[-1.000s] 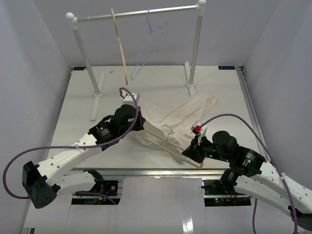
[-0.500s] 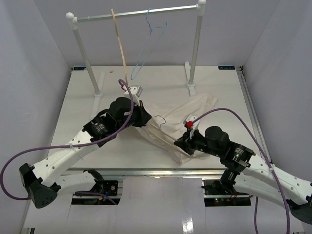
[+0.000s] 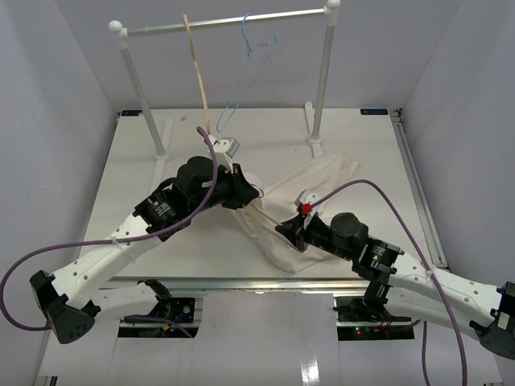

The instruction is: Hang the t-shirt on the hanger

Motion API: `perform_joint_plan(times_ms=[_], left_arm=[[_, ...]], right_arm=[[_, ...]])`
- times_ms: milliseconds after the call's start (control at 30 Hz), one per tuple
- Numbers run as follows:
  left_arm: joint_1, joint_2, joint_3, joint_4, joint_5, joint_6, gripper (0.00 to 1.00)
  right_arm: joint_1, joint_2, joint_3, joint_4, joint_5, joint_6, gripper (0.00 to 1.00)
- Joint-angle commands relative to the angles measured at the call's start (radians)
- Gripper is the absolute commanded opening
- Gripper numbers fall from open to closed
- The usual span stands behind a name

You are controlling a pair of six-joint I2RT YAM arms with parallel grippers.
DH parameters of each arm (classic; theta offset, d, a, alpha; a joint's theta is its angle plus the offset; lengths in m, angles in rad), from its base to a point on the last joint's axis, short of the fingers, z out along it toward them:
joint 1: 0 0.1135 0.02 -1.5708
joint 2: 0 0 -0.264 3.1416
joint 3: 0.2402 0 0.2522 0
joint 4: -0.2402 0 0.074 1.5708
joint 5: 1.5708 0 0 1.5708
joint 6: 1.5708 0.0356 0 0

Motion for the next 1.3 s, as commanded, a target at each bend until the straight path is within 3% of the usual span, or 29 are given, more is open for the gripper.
perform_joint_plan(times_ms=[0, 33, 133, 200, 367, 500, 667, 767, 933, 1100, 1267], left_arm=[[-0.006, -0.019, 0.06, -0.023, -0.013, 0.037, 0.48], [-0.006, -0.016, 0.088, -0.045, -0.064, 0.047, 0.65], [-0.006, -0.018, 0.137, -0.122, -0.121, 0.072, 0.8], [-0.006, -0.027, 0.151, -0.146, -0.105, 0.097, 0.83], [-0.006, -0.046, 0.191, -0.222, -0.109, 0.156, 0.84], [-0.006, -0.069, 0.222, -0.246, -0.096, 0.298, 0.78], [-0.006, -0.087, 0.244, -0.3, -0.226, 0.486, 0.72], [-0.006, -0.095, 0.218, -0.325, -0.29, 0.467, 0.71], [-0.006, -0.114, 0.139, -0.291, -0.233, 0.408, 0.69], [-0.006, -0.124, 0.072, -0.194, -0.311, 0.358, 0.69], [-0.007, -0.151, 0.028, -0.074, -0.293, 0.251, 0.69]], right_arm=[[0.018, -0.041, -0.055, 0.233, -0.009, 0.001, 0.08], [0.019, -0.049, -0.073, 0.256, -0.006, 0.002, 0.08], [0.018, -0.09, -0.119, 0.295, 0.06, 0.019, 0.08], [0.017, -0.124, -0.174, 0.372, 0.073, 0.028, 0.08], [0.019, -0.143, -0.231, 0.517, 0.04, 0.057, 0.08], [0.018, -0.139, -0.296, 0.678, 0.021, 0.103, 0.08], [0.018, -0.195, -0.319, 0.697, -0.011, 0.131, 0.08], [0.019, -0.259, -0.34, 0.712, 0.007, 0.134, 0.08], [0.018, -0.295, -0.299, 0.645, 0.039, 0.105, 0.08], [0.019, -0.293, -0.264, 0.605, 0.0, 0.117, 0.08], [0.019, -0.3, -0.262, 0.602, -0.014, 0.13, 0.08]])
